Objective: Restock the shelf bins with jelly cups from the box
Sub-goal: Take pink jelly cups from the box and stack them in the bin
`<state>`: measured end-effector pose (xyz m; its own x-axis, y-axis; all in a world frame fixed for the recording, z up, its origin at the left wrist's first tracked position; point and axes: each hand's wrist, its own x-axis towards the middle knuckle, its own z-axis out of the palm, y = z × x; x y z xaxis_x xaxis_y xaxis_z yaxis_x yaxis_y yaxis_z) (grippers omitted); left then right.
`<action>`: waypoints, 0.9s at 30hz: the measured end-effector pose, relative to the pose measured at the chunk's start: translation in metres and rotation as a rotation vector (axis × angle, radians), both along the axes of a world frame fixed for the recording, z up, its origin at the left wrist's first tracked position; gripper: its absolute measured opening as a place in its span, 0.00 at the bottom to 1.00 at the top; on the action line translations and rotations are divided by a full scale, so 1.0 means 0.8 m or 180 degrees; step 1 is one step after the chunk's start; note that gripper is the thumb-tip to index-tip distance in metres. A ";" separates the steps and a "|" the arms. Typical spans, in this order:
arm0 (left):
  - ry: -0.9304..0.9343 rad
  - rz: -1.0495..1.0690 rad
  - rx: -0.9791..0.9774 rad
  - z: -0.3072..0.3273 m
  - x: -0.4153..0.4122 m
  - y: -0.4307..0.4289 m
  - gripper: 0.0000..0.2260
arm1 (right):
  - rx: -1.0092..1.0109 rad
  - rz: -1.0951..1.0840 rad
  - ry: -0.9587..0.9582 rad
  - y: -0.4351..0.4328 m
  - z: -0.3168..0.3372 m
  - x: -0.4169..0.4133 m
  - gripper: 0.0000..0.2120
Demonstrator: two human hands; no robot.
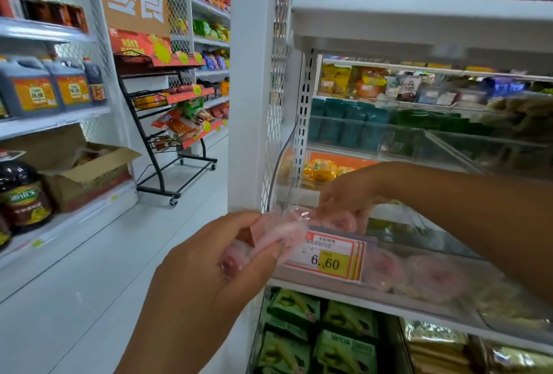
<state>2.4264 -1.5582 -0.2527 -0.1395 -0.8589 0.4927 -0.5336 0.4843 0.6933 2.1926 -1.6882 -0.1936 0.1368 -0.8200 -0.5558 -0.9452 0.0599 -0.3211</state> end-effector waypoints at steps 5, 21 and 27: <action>0.0057 -0.0012 0.0051 -0.004 0.000 0.002 0.14 | -0.0195 -0.0011 0.0328 0.005 0.008 -0.002 0.14; 0.0146 0.0183 -0.0056 -0.002 -0.010 0.006 0.20 | -0.0871 0.0865 0.0134 0.050 0.058 0.017 0.23; 0.0343 0.0269 -0.0095 0.001 -0.026 0.011 0.14 | -0.0380 0.1307 -0.1396 0.120 0.087 0.028 0.18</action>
